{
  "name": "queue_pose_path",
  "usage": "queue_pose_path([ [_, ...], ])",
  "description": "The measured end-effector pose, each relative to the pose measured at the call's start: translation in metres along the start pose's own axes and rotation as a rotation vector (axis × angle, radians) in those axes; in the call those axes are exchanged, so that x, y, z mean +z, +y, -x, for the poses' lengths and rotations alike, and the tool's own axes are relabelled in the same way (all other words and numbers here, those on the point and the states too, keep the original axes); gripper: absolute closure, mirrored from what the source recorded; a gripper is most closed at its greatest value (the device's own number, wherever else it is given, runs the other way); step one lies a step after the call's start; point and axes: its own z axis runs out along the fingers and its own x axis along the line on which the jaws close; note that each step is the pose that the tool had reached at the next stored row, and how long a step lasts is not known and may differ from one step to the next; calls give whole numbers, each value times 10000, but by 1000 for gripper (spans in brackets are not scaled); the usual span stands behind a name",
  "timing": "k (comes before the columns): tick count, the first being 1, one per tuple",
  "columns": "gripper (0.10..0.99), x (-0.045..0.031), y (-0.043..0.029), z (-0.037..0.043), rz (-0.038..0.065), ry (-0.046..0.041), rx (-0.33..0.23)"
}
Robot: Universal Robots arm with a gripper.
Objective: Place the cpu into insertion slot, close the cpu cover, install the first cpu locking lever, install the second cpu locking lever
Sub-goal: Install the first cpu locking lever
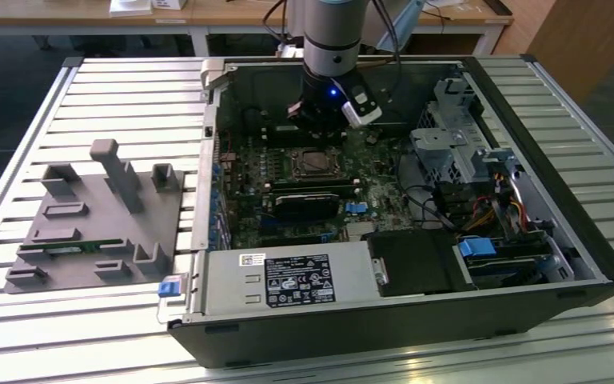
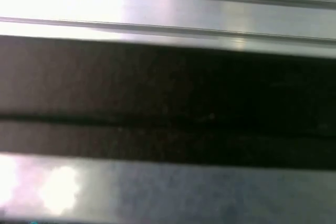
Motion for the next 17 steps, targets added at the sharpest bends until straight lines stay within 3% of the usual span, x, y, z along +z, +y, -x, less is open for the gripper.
queue_pose_path([
  [6,980,18,5,4,-68,2,-2],
  [12,980,21,11,8,-70,1,-2],
  [17,980,-77,21,12,-69,0,-2],
])
